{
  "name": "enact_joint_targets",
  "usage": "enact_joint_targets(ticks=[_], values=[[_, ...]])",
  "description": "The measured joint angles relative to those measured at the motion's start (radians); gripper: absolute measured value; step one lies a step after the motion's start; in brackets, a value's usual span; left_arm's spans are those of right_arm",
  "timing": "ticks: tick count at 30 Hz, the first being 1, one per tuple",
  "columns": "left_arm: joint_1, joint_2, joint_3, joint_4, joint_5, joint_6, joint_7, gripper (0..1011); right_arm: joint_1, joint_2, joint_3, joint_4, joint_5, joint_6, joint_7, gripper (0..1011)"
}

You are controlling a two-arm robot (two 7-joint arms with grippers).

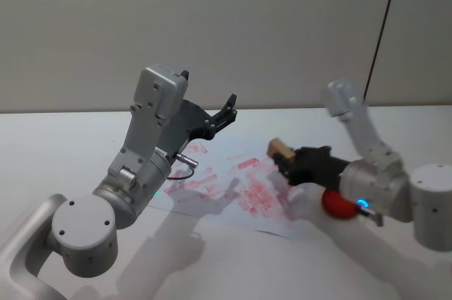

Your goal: Use the one hand to pick up the stamp and affix it onto the A4 paper.

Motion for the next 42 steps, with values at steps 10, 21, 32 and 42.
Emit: enact_joint_targets(ticks=[10, 21, 32, 42], values=[[0.0, 0.0, 0.0, 0.0, 0.0, 0.0, 0.0, 1001, -0.066, 0.072, 0.047, -0.108, 0.056, 0.047, -0.03, 217], [0.0, 0.0, 0.0, 0.0, 0.0, 0.0, 0.0, 1001, -0.135, 0.146, 0.081, -0.166, 0.073, 0.086, -0.039, 217], [0.0, 0.0, 0.0, 0.0, 0.0, 0.0, 0.0, 1001, -0.161, 0.179, 0.095, -0.183, 0.073, 0.098, -0.039, 217], [0.0, 0.0, 0.0, 0.0, 0.0, 0.0, 0.0, 1001, -0.175, 0.196, 0.1, -0.188, 0.071, 0.11, -0.038, 217]])
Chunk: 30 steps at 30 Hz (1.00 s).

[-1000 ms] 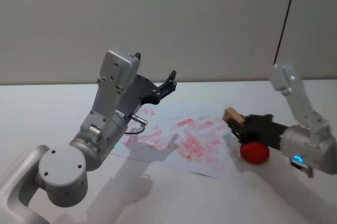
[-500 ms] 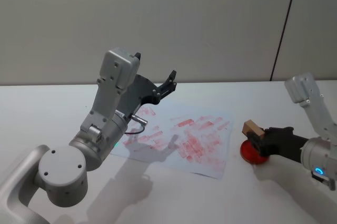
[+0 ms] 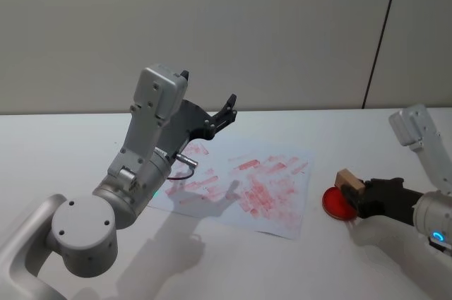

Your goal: Use the one hand to pick up the stamp and affix it onto the A4 paper.

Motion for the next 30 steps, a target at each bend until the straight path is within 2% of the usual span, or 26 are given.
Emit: enact_joint_targets(ticks=[6, 7, 8, 21, 26, 27, 30], values=[[0.0, 0.0, 0.0, 0.0, 0.0, 0.0, 0.0, 1001, -0.006, 0.006, 0.001, -0.002, -0.002, 0.004, 0.001, 228], [0.0, 0.0, 0.0, 0.0, 0.0, 0.0, 0.0, 1002, -0.006, 0.006, 0.001, -0.002, -0.002, 0.005, 0.001, 276], [0.0, 0.0, 0.0, 0.0, 0.0, 0.0, 0.0, 1001, -0.007, 0.007, 0.001, -0.003, -0.002, 0.006, 0.001, 276], [0.0, 0.0, 0.0, 0.0, 0.0, 0.0, 0.0, 1001, -0.012, 0.012, 0.002, -0.004, -0.003, 0.009, 0.002, 722], [0.0, 0.0, 0.0, 0.0, 0.0, 0.0, 0.0, 1002, -0.013, 0.013, 0.002, -0.005, -0.003, 0.009, 0.002, 843], [0.0, 0.0, 0.0, 0.0, 0.0, 0.0, 0.0, 1001, -0.013, 0.013, 0.002, -0.005, -0.003, 0.01, 0.002, 902], [0.0, 0.0, 0.0, 0.0, 0.0, 0.0, 0.0, 1001, -0.013, 0.013, 0.002, -0.005, -0.003, 0.01, 0.002, 949]])
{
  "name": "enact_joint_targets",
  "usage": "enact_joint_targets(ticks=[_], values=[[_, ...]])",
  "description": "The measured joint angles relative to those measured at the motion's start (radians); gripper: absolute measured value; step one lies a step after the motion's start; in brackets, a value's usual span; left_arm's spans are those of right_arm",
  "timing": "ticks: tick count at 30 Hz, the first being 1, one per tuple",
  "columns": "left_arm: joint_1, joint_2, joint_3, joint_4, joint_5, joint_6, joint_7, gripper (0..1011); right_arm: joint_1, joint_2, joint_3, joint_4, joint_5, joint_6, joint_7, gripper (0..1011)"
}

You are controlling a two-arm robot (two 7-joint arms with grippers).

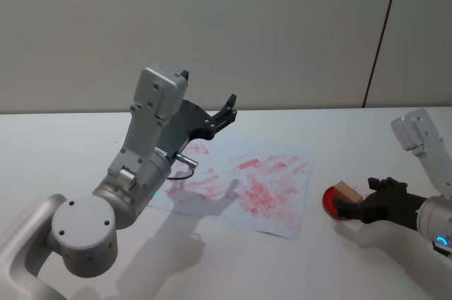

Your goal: Use the one hand to pick up the stamp and affix it onto the A4 paper.

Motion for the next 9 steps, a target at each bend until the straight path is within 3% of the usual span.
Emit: enact_joint_targets(ticks=[2, 9], values=[[0.0, 0.0, 0.0, 0.0, 0.0, 0.0, 0.0, 1001, 0.0, 0.0, 0.0, 0.0, 0.0, 0.0, 0.0, 1001], [0.0, 0.0, 0.0, 0.0, 0.0, 0.0, 0.0, 1001, -0.001, 0.001, 0.0, 0.0, 0.0, 0.001, 0.0, 1001]])
